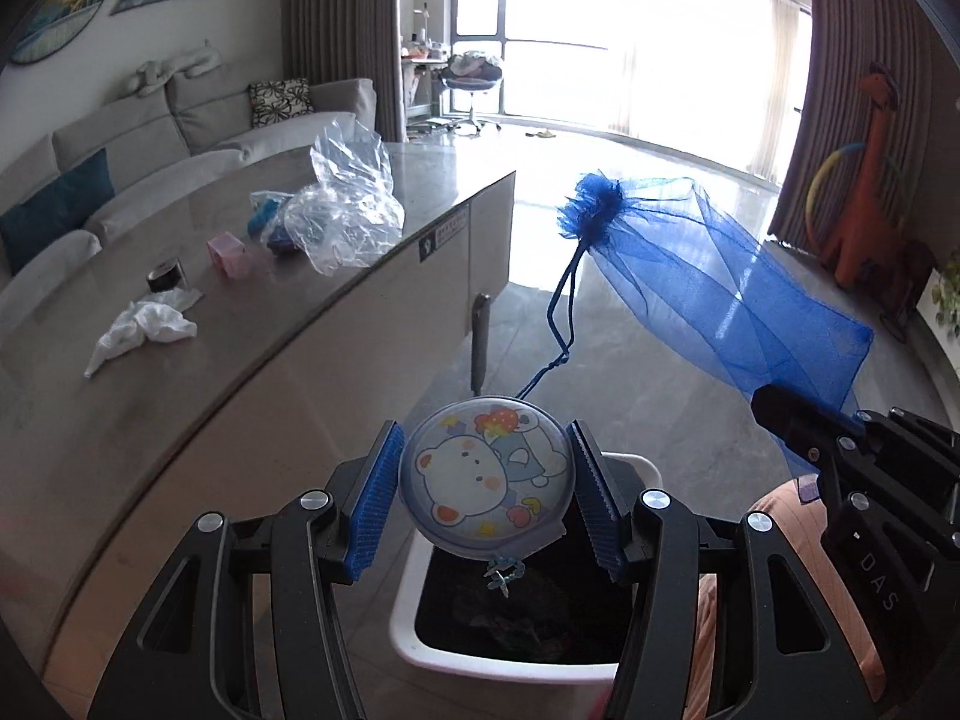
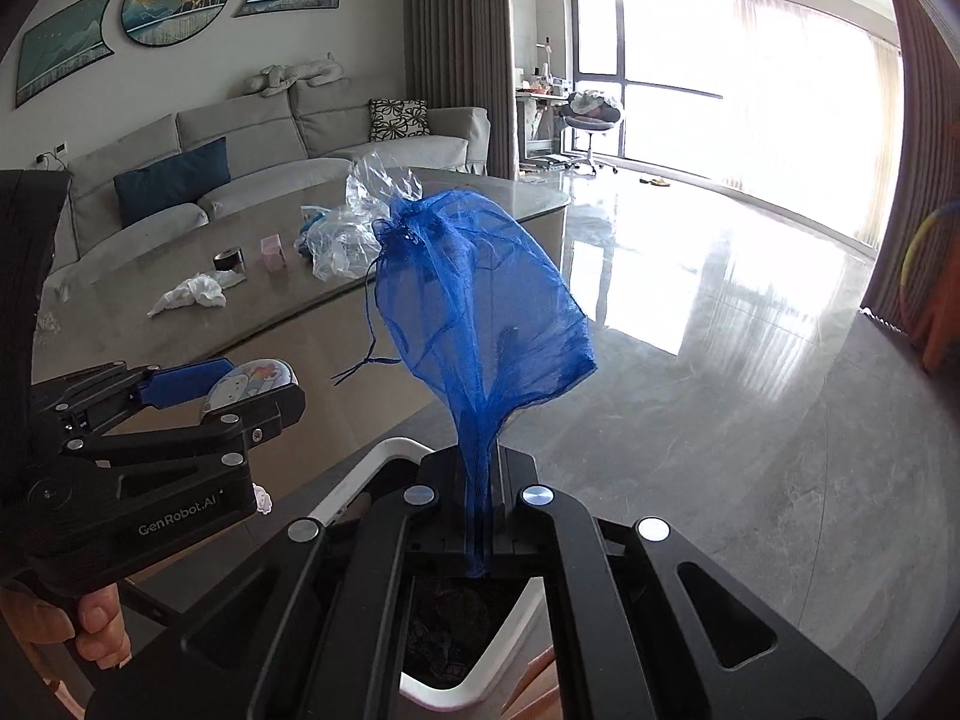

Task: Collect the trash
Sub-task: 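Carry lid and mesh bag over the bin and open both grippers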

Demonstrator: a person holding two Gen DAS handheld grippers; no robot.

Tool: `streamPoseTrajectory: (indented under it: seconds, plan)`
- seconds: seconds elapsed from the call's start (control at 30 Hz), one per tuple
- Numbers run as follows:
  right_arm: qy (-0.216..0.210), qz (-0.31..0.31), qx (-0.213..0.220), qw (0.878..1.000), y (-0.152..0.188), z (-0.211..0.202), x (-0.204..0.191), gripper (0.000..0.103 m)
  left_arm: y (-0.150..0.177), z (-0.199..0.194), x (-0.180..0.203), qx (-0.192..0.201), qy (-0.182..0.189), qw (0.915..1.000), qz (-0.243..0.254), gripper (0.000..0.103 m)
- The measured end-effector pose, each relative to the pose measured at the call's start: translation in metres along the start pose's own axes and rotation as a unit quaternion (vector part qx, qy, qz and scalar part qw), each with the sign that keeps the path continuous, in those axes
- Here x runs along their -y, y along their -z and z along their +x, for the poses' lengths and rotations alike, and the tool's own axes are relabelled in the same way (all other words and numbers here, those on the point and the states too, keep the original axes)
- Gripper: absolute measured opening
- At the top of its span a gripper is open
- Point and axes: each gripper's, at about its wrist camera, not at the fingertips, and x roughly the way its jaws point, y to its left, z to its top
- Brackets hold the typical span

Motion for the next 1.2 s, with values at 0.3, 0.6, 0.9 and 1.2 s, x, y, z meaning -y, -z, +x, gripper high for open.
streamPoseTrajectory:
  seconds: [0.3,0.6,0.9,1.2]
  plan:
    - [-0.001,0.024,-0.033,0.999,0.013,0.01,0.01,0.002,0.022,0.045,0.014,-0.085,0.036,0.9957,0.008,0.055]
    - [-0.002,0.017,-0.034,0.999,0.012,0.008,0.011,0.002,0.035,0.065,0.033,-0.125,-0.039,0.9885,0.077,0.098]
    - [-0.02,0.024,-0.056,0.998,0.017,0.013,0.004,0.002,0.023,0.032,0.003,-0.077,-0.07,0.9929,0.057,0.098]
    - [-0.04,0.016,-0.125,0.991,0.036,0.032,-0.02,0.002,0.007,0.005,-0.032,-0.038,-0.086,0.9955,0.014,0.098]
